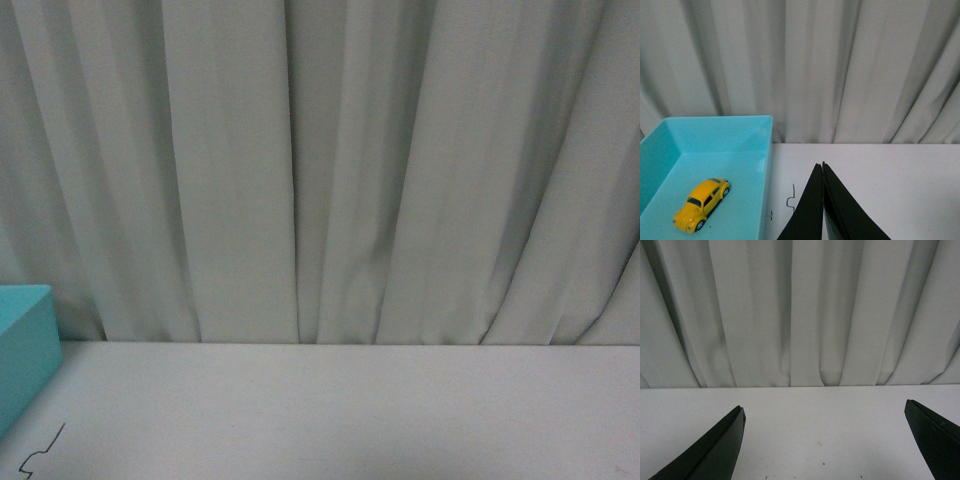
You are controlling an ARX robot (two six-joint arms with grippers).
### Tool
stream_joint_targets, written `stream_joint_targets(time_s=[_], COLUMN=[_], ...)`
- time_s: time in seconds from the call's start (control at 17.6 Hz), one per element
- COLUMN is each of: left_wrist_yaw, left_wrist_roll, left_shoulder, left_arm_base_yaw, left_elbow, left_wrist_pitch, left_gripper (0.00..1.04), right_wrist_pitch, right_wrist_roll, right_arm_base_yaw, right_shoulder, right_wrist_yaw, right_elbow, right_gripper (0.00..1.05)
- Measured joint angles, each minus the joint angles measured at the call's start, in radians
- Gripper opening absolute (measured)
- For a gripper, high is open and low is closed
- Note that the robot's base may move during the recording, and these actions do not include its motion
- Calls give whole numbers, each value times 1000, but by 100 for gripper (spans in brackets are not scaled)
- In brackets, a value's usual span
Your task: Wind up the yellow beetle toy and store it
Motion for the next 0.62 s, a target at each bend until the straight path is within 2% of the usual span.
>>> stream_joint_targets(time_s=[0.62], left_wrist_yaw=[1], left_wrist_roll=[-1], left_shoulder=[-123], left_arm_base_yaw=[1], left_elbow=[-97], left_wrist_pitch=[2], left_gripper=[2], right_wrist_pitch=[0], right_wrist_roll=[0], right_arm_base_yaw=[0], right_shoulder=[0], right_wrist_yaw=[0], right_elbow=[0], right_gripper=[98])
